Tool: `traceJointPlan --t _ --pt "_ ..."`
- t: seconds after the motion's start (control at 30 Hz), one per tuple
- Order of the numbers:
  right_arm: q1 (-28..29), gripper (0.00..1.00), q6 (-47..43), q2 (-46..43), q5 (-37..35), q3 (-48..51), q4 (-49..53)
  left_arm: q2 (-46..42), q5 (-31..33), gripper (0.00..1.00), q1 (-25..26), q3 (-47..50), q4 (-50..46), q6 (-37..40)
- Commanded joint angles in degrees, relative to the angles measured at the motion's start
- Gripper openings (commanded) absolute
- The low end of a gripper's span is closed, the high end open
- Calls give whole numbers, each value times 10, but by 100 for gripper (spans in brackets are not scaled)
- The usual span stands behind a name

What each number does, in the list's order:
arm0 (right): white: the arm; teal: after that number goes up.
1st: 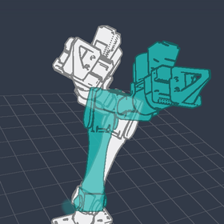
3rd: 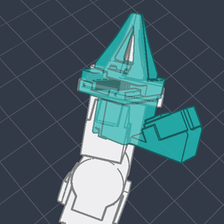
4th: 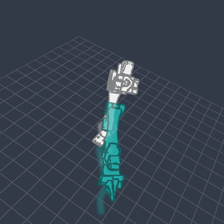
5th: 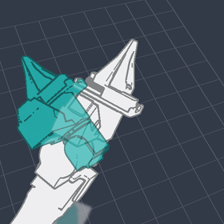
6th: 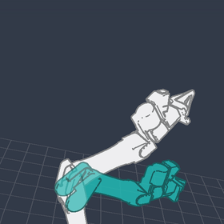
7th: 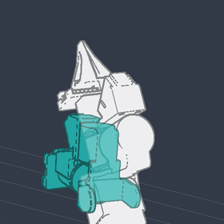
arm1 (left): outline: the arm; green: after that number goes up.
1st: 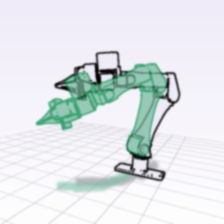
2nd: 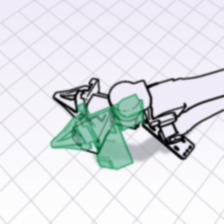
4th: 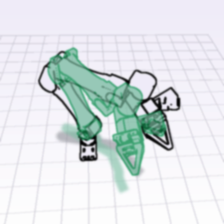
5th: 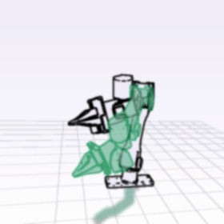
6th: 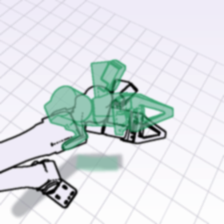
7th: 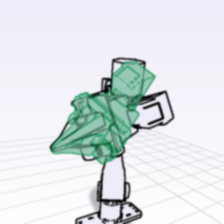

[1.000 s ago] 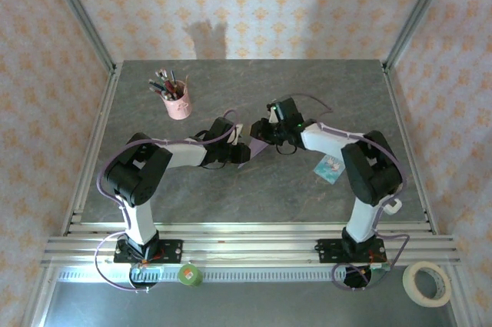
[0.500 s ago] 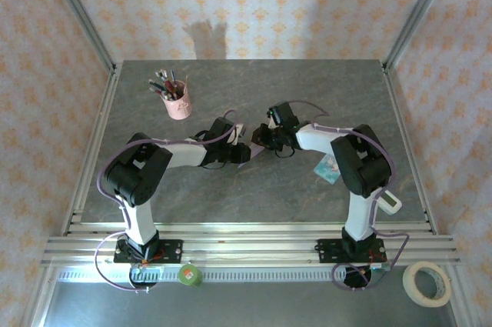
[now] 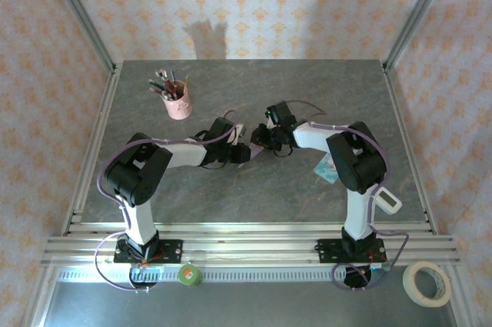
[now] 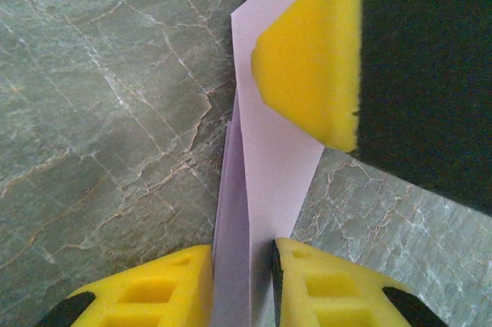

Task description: Fold a paper plane with a square sheet of paper (pick it up from the middle)

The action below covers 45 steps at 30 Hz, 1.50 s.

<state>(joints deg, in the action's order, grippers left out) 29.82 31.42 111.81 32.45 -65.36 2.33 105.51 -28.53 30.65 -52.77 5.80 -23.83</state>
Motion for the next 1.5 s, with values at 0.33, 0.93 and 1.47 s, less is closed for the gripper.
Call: traceJointPlan --t 0.33,0.93,1.47 --pt "0 21 -24 26 -11 -13 27 26 -25 27 7 18 -26 14" --pt "-1 8 -32 33 -20 -7 37 -83 -34 26 -1 3 -1 -13" --pt "-5 0 -29 38 -18 1 33 6 -69 7 8 -28 38 -38"
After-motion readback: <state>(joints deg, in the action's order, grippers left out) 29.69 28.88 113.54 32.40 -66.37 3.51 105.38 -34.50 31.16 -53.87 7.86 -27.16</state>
